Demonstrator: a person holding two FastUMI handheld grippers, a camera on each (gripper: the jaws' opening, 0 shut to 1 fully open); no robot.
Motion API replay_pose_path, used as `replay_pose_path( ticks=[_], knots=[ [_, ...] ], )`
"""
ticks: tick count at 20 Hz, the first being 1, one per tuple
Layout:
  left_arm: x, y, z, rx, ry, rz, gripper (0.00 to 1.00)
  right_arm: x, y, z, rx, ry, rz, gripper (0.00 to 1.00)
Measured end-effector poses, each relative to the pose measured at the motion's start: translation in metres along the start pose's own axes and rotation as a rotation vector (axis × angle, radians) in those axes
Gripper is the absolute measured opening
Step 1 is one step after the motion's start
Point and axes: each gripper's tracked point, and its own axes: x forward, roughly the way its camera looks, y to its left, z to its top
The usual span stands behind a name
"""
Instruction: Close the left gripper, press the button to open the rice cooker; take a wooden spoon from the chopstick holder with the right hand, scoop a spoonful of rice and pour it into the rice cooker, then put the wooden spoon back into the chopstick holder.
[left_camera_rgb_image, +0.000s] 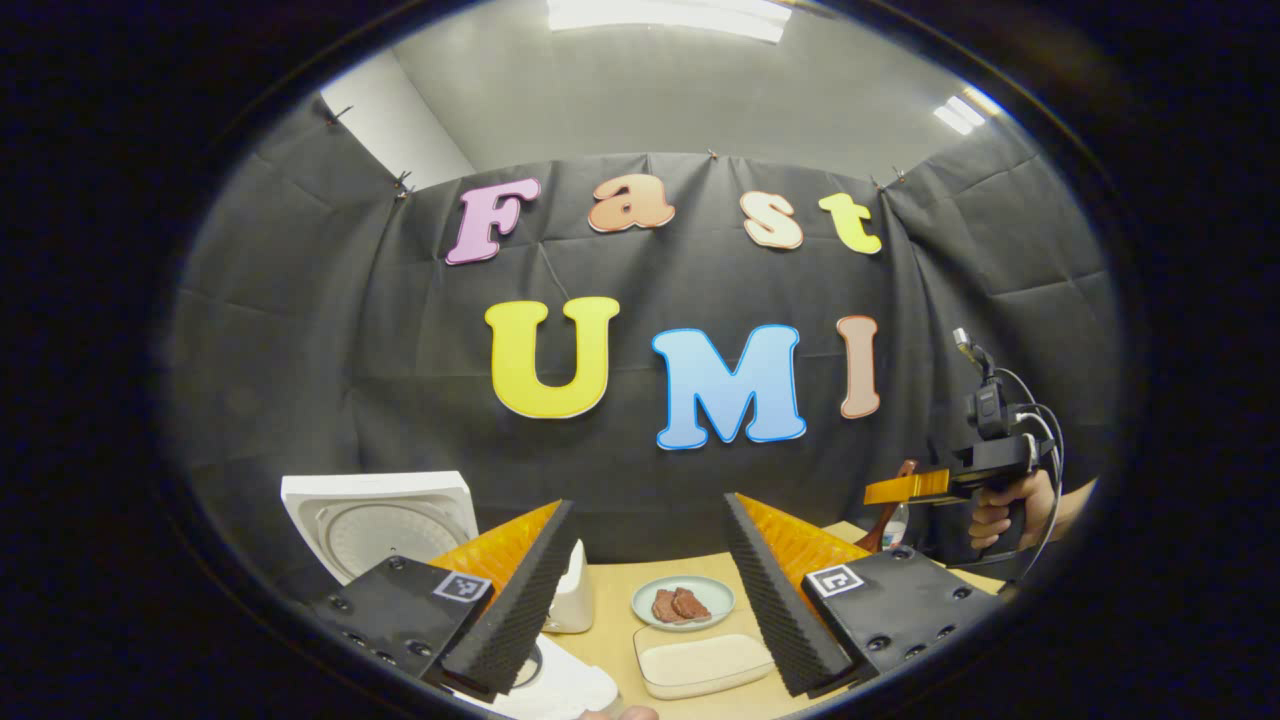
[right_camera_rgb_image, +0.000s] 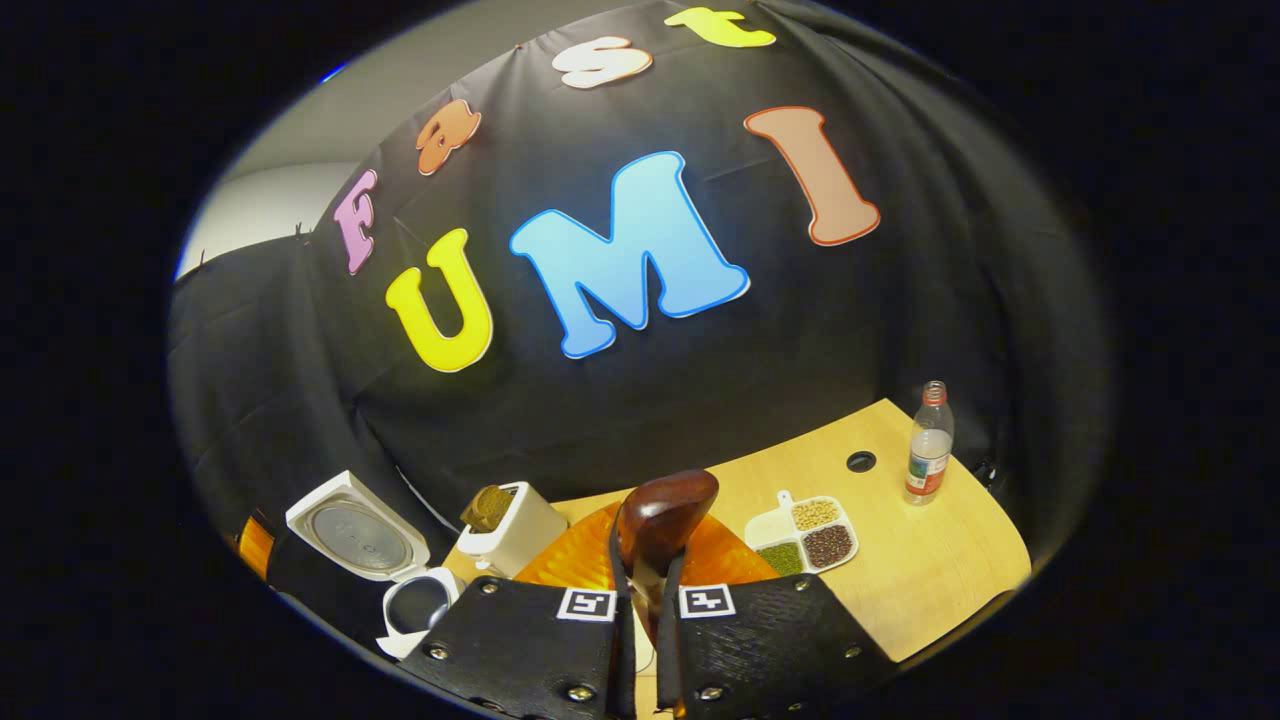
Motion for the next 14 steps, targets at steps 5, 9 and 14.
replay_pose_path(
  ticks=[5, 9, 14],
  knots=[
    [-0.002, -0.003, 0.013, -0.018, -0.041, -0.002, 0.98, 0.008, -0.036, -0.022, -0.009, 0.017, -0.089, 0.08],
    [-0.003, -0.003, 0.009, -0.006, -0.027, 0.007, 1.00, 0.016, -0.063, -0.052, 0.001, 0.062, -0.146, 0.09],
    [-0.004, -0.006, 0.004, 0.003, -0.005, 0.017, 1.00, 0.026, -0.085, -0.085, -0.001, 0.116, -0.197, 0.09]
  ],
)
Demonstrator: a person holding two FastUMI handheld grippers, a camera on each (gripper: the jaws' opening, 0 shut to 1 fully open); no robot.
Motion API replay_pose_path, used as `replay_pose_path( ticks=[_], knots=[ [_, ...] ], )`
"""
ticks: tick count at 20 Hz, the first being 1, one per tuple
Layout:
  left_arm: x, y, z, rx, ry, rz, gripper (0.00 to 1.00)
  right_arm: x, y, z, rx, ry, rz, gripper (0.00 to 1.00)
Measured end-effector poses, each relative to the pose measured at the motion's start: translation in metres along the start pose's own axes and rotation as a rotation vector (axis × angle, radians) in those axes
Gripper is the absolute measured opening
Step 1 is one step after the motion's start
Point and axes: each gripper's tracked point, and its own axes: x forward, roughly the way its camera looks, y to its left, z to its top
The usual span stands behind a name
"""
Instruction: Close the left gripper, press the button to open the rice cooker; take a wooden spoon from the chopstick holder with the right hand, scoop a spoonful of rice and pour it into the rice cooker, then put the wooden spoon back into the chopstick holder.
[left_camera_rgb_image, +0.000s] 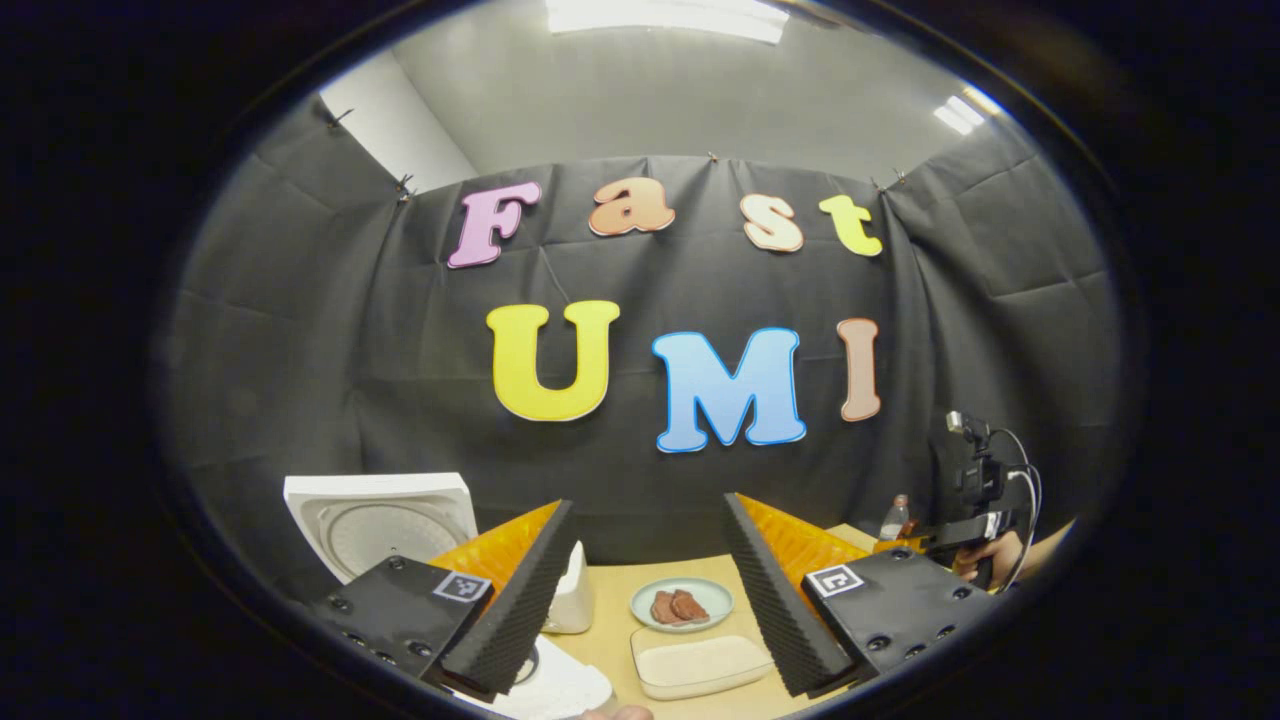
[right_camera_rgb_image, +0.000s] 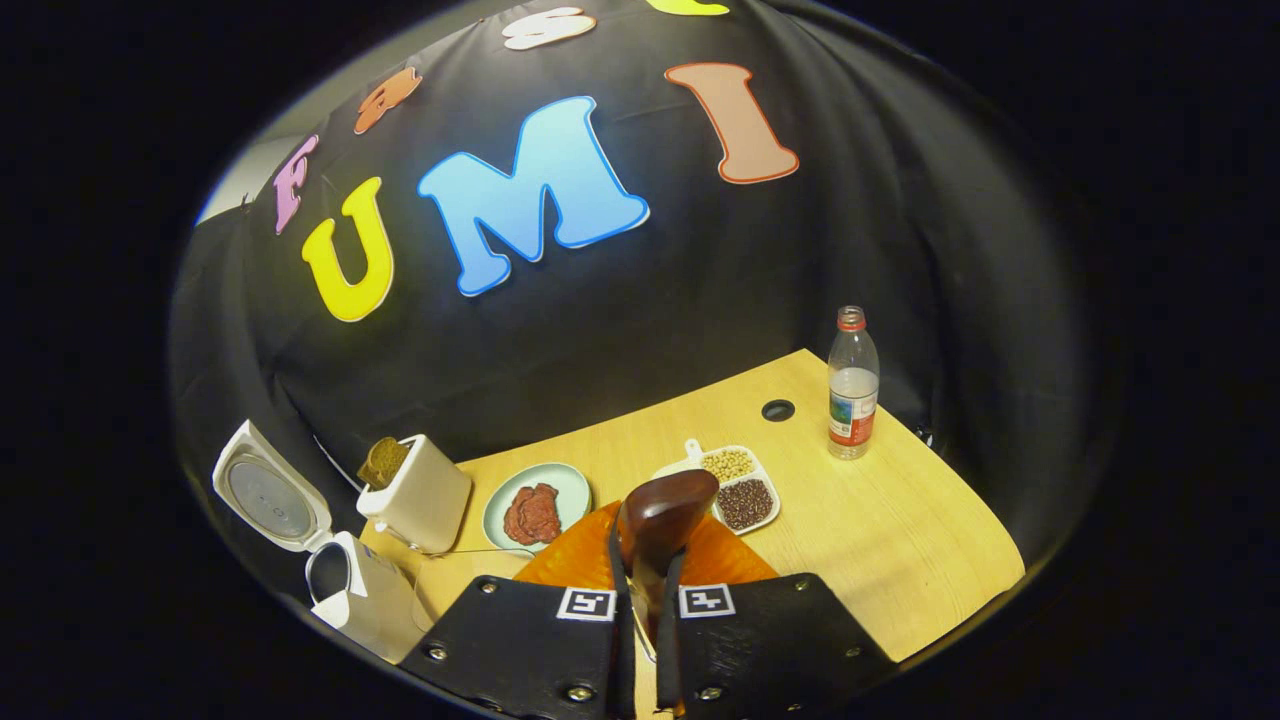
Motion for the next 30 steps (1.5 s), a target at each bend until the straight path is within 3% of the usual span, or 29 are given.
replay_pose_path(
  ticks=[10, 15, 19, 22, 23, 30],
  knots=[
    [-0.008, 0.012, 0.000, 0.034, 0.026, 0.067, 1.00, 0.041, -0.007, -0.046, -0.060, 0.070, -0.049, 0.08],
    [-0.012, 0.011, 0.001, 0.037, 0.028, 0.085, 1.00, 0.045, -0.004, -0.059, -0.039, 0.082, -0.031, 0.09],
    [-0.006, 0.004, 0.003, 0.027, 0.021, 0.080, 1.00, 0.033, -0.016, -0.043, -0.170, 0.046, -0.054, 0.25],
    [0.002, 0.000, 0.004, -0.021, 0.006, 0.076, 1.00, 0.019, -0.020, -0.012, -0.246, -0.040, -0.083, 0.83],
    [0.005, 0.000, 0.003, -0.033, 0.004, 0.075, 1.00, 0.009, -0.016, 0.000, -0.255, -0.071, -0.078, 0.98],
    [0.021, 0.019, -0.001, -0.036, 0.027, 0.100, 0.99, -0.050, 0.014, 0.079, -0.276, -0.236, -0.031, 0.98]
  ],
)
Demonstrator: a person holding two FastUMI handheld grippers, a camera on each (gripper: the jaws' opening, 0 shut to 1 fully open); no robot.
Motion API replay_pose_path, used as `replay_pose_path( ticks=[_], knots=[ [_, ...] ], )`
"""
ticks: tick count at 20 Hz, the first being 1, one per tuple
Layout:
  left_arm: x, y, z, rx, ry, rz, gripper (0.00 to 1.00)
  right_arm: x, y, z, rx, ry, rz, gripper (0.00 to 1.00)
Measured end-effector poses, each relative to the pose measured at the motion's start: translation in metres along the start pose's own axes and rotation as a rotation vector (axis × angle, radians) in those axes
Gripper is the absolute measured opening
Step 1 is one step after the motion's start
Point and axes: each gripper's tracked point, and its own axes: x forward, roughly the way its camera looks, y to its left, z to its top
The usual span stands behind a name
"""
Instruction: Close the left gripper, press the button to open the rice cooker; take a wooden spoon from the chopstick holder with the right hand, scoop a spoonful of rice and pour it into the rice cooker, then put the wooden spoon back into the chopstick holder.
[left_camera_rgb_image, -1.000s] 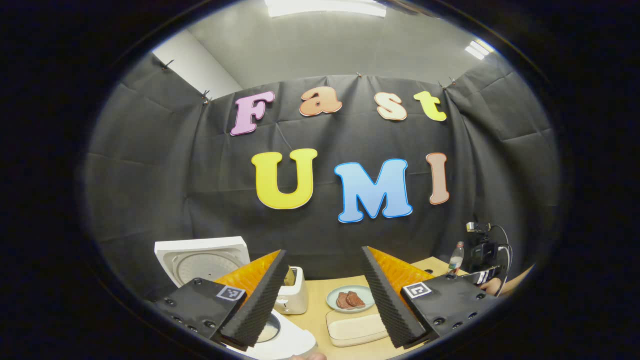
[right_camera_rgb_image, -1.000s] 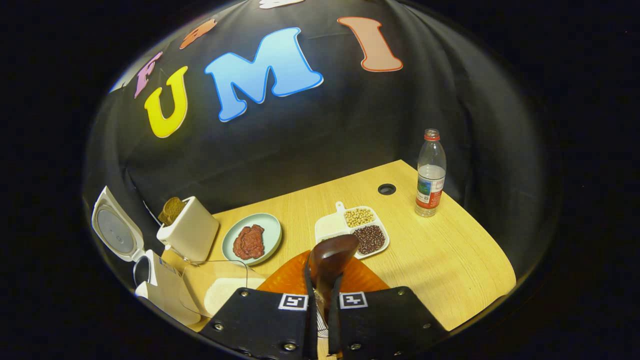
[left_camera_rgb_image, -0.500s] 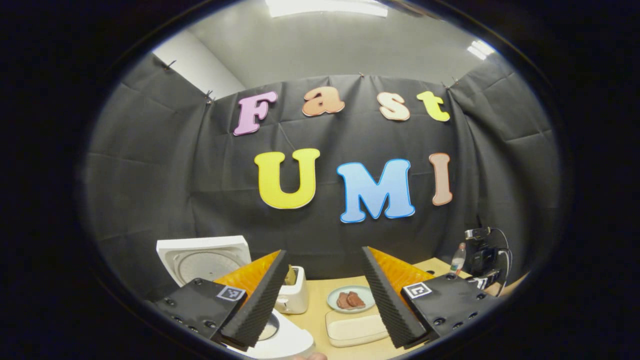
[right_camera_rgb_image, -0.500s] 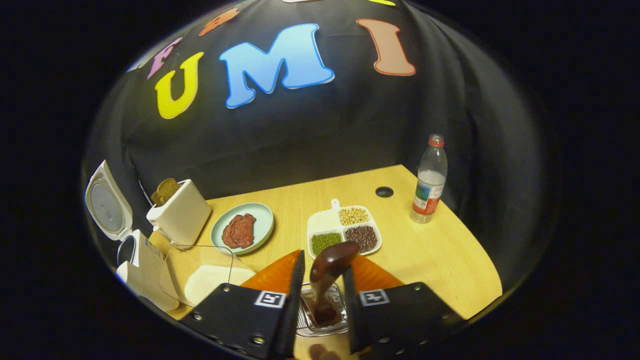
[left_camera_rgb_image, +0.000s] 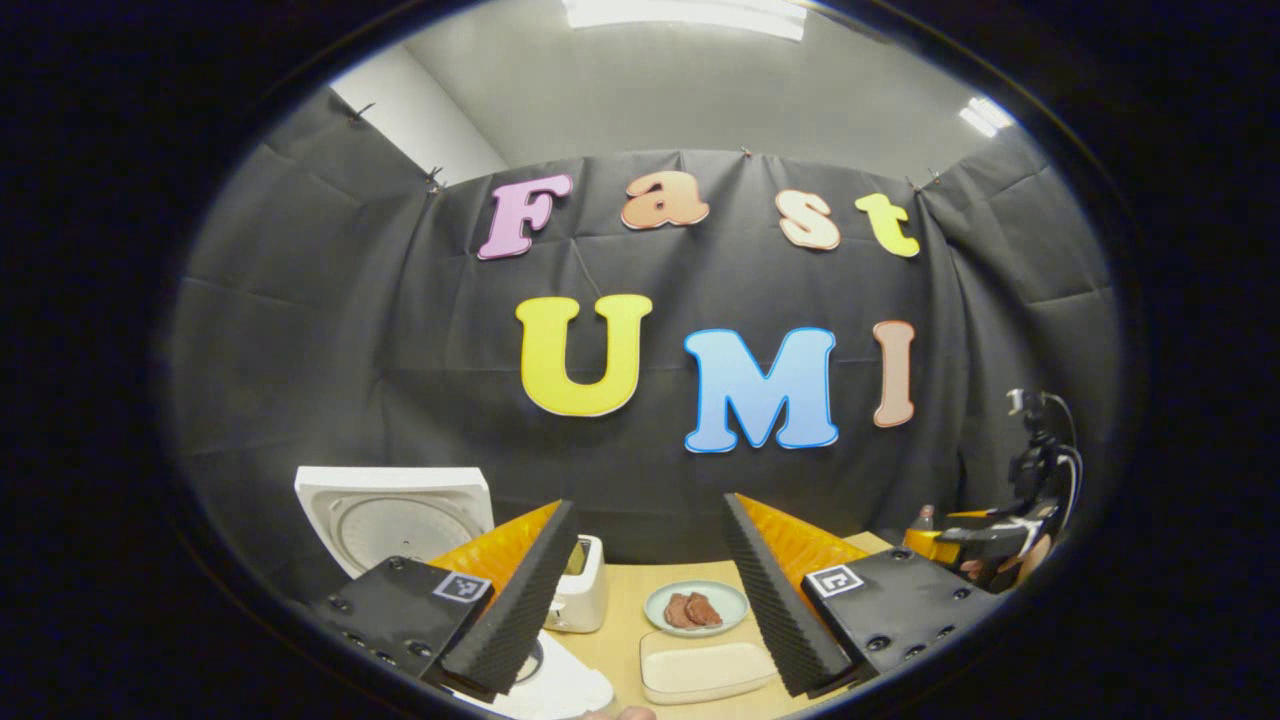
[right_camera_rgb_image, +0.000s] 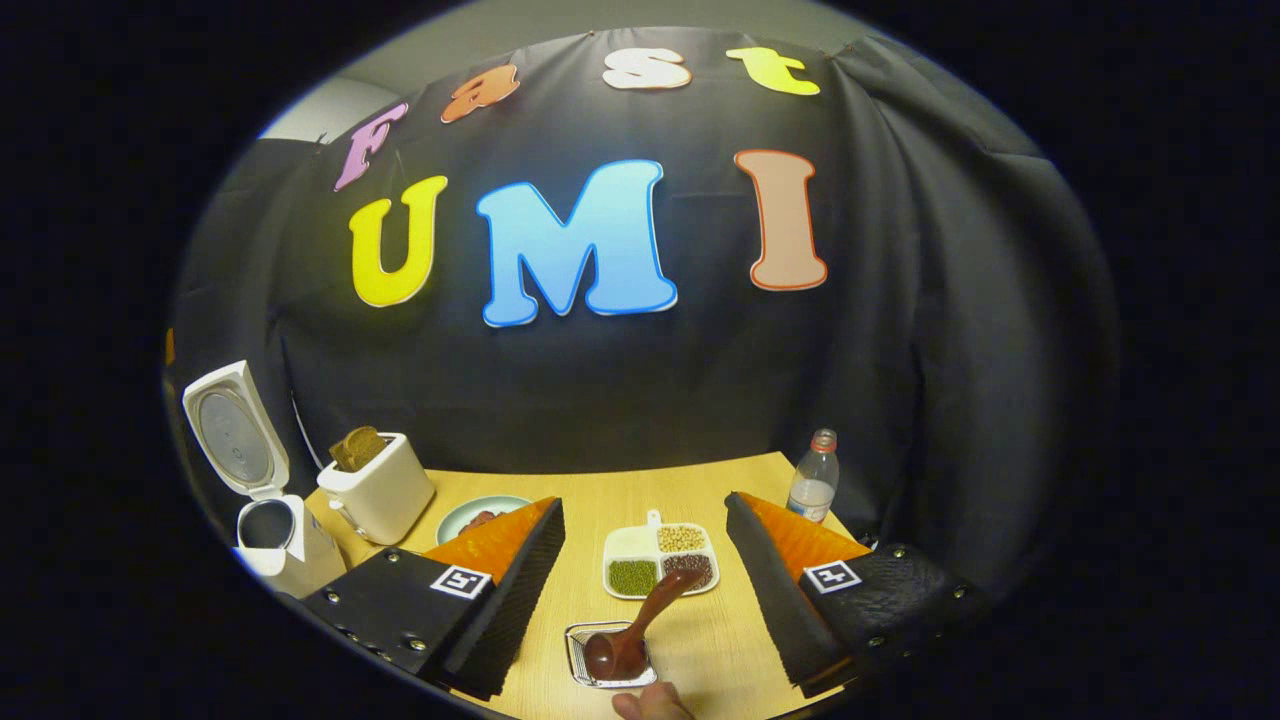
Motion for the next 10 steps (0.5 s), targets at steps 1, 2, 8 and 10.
replay_pose_path(
  ticks=[1, 2, 8, 10],
  knots=[
    [0.003, 0.003, -0.001, -0.002, 0.007, 0.003, 1.00, -0.004, 0.005, 0.008, -0.005, -0.005, 0.017, 0.98],
    [0.006, 0.006, -0.001, -0.003, 0.011, 0.006, 0.99, -0.007, 0.008, 0.014, -0.015, 0.006, 0.027, 0.98],
    [0.024, 0.040, -0.005, 0.001, 0.030, 0.063, 0.93, -0.024, 0.019, 0.058, 0.035, -0.052, 0.061, 0.98],
    [0.029, 0.061, -0.003, -0.002, 0.024, 0.091, 0.99, -0.028, 0.024, 0.069, 0.019, -0.069, 0.081, 0.98]
  ],
)
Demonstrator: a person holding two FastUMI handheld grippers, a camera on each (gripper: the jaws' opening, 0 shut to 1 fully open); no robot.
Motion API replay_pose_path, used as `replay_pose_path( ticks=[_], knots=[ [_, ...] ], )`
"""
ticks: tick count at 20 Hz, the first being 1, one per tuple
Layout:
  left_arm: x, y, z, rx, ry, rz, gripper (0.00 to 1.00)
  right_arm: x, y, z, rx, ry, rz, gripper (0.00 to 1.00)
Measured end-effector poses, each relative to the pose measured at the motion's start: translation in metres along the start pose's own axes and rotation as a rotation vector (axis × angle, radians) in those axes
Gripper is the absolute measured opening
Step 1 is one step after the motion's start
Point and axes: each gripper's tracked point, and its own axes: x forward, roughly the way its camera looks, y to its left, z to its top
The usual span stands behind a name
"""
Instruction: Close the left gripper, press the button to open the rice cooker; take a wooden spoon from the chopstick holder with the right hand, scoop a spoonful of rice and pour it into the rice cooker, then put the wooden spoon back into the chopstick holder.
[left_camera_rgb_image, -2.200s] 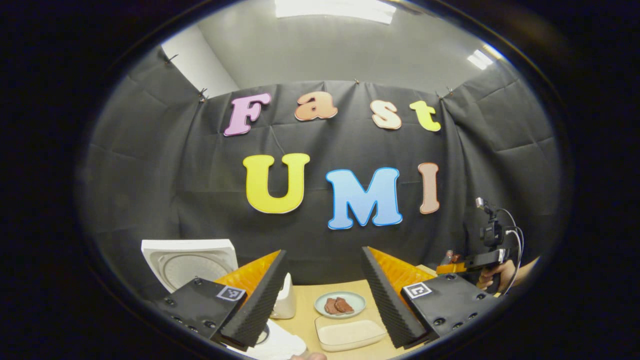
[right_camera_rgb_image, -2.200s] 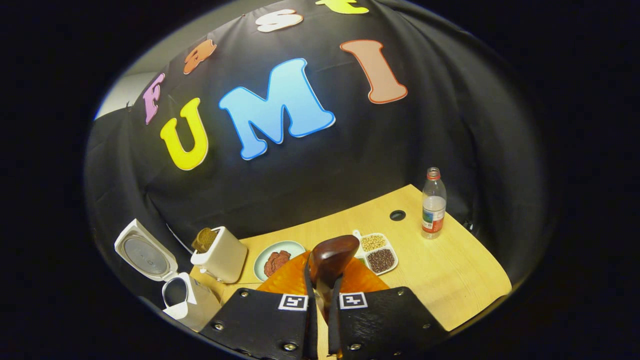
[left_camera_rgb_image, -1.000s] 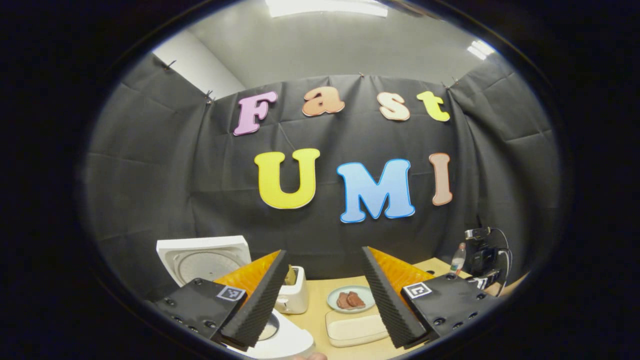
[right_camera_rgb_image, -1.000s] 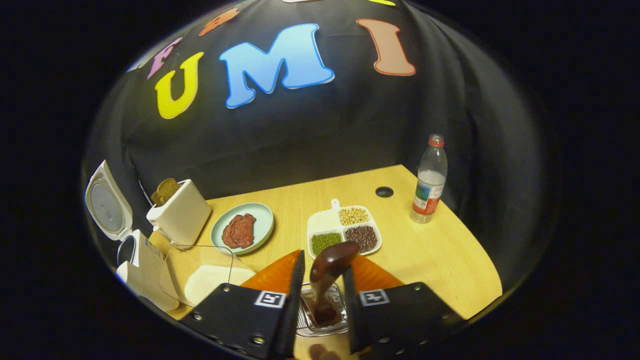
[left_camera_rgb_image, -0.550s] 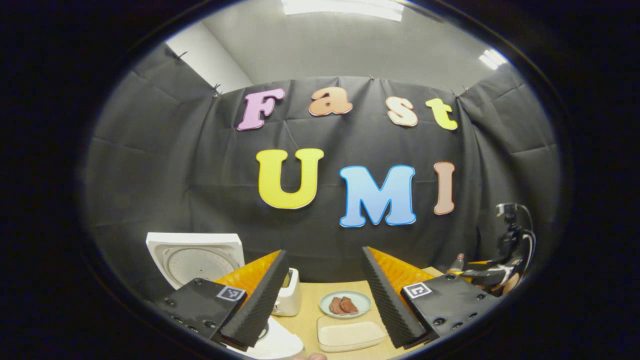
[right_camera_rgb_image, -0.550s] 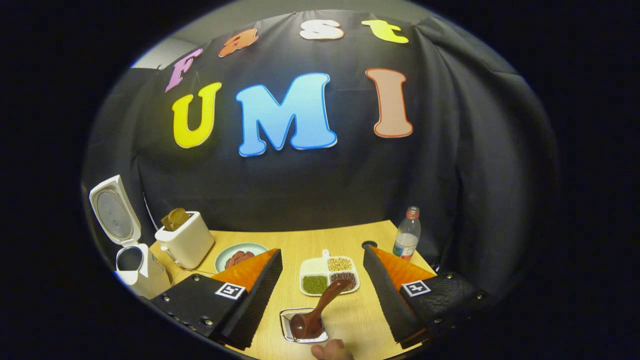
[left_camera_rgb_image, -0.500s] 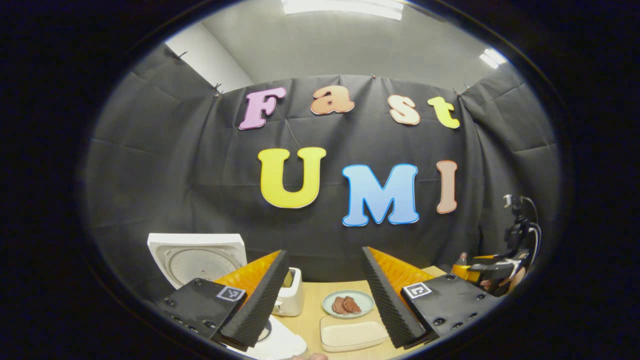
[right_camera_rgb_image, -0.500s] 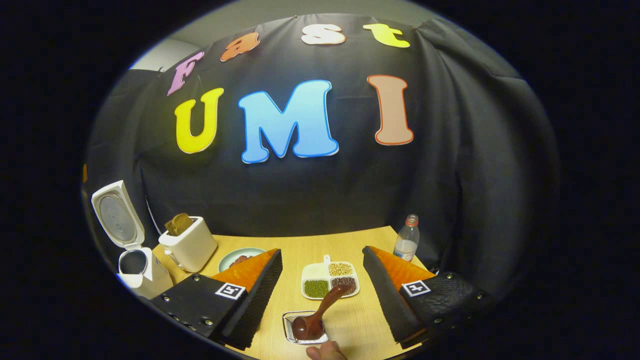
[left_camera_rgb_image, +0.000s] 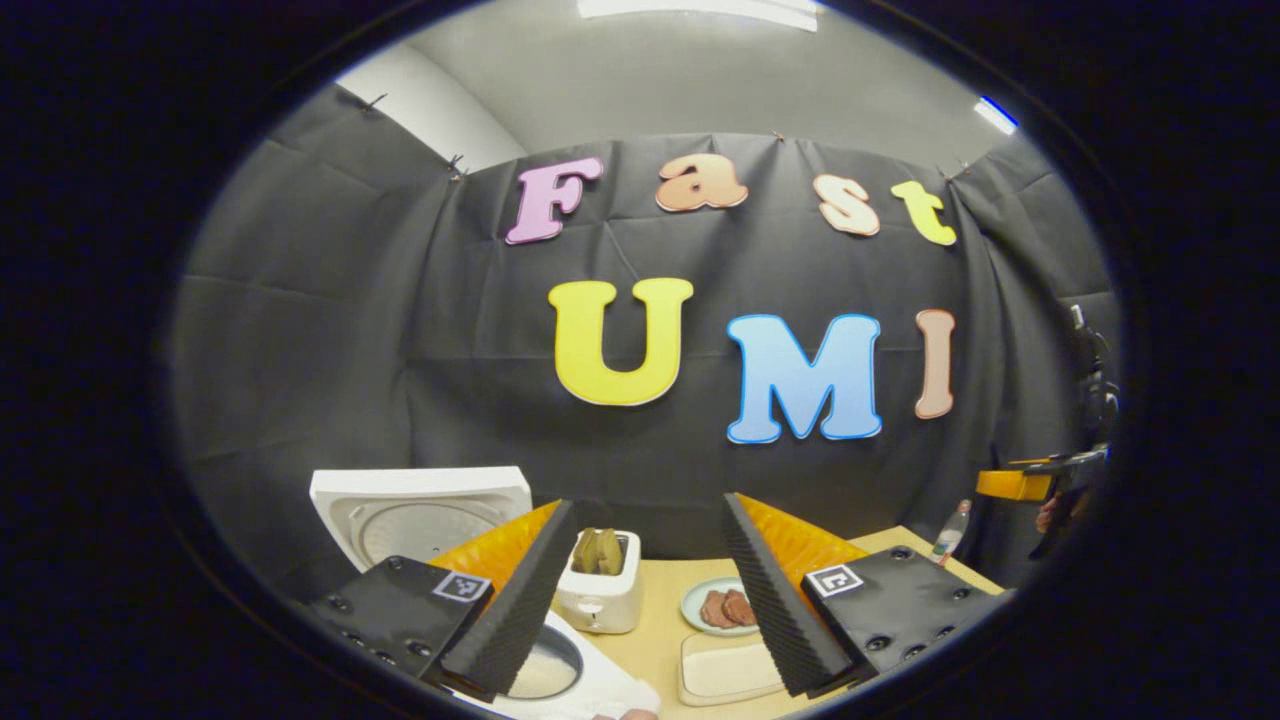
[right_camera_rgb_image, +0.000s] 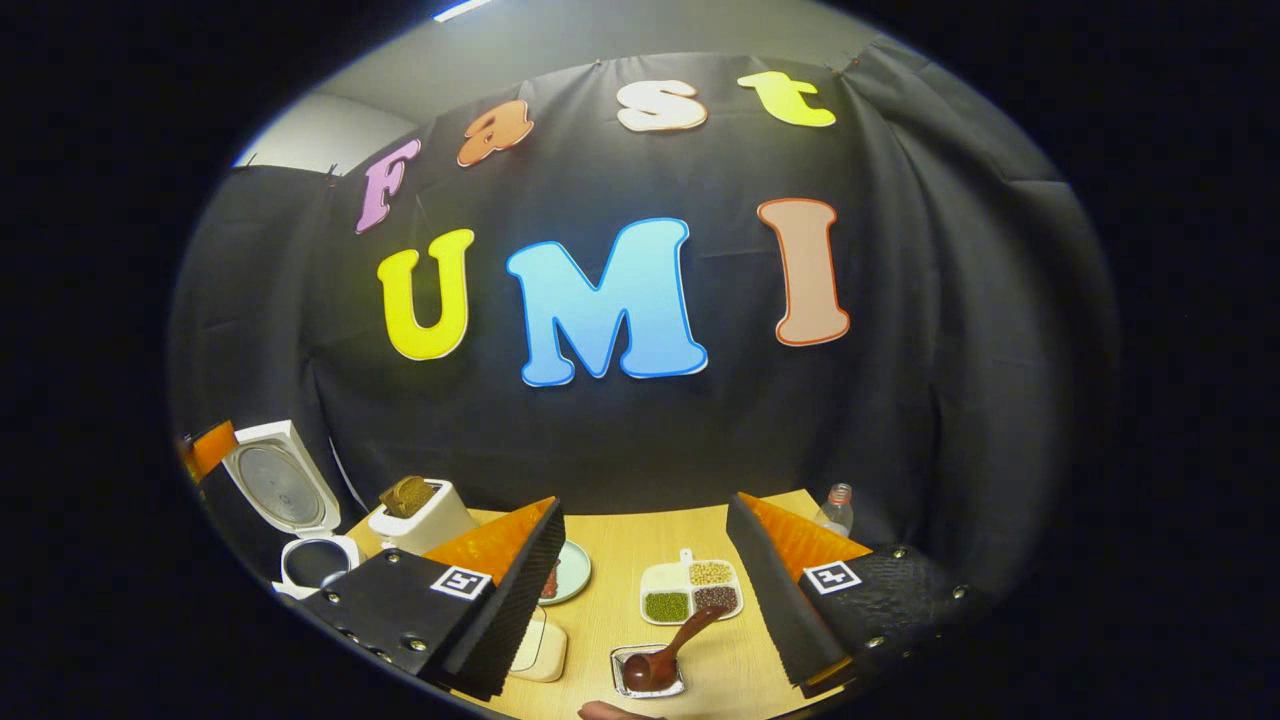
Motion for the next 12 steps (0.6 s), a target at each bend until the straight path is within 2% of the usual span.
replay_pose_path(
  ticks=[3, 5, 7, 10, 12],
  knots=[
    [0.013, 0.038, 0.013, -0.038, -0.020, 0.042, 1.00, -0.002, 0.006, 0.013, -0.037, -0.022, 0.018, 0.98],
    [0.024, 0.071, 0.022, -0.044, -0.028, 0.102, 0.98, -0.003, 0.011, 0.021, -0.038, -0.034, 0.023, 0.98],
    [0.034, 0.097, 0.030, -0.013, -0.039, 0.142, 1.00, -0.003, 0.016, 0.024, -0.039, -0.041, 0.027, 0.98],
    [0.053, 0.129, 0.052, 0.037, -0.074, 0.174, 0.95, 0.000, 0.023, 0.027, -0.061, -0.043, 0.039, 0.98],
    [0.070, 0.152, 0.057, 0.044, -0.058, 0.207, 0.93, 0.001, 0.024, 0.030, -0.064, -0.045, 0.040, 0.98]
  ],
)
